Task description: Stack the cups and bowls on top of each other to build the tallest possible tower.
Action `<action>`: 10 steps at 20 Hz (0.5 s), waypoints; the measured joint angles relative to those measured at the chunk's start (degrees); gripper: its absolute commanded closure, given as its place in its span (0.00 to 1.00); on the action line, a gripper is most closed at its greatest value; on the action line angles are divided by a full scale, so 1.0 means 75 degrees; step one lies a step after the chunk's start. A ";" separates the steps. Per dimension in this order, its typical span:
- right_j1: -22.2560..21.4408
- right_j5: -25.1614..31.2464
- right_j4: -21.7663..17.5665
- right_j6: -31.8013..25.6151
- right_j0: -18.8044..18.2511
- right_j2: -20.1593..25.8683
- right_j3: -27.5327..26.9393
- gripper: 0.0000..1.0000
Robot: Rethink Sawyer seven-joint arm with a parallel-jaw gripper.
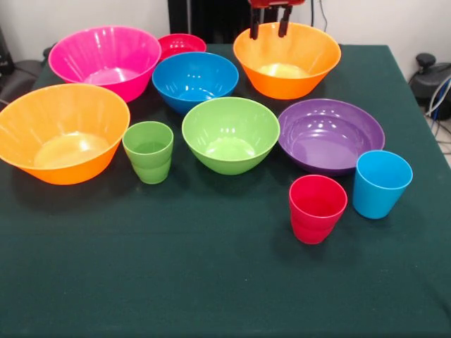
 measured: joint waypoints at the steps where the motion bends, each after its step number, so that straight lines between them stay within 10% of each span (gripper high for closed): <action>1: -0.0006 -0.0022 -0.0014 0.0000 -0.0022 0.0013 0.0010 0.00; 10: -0.0120 -0.1317 -0.0824 0.0000 -0.0712 0.0039 0.0283 0.00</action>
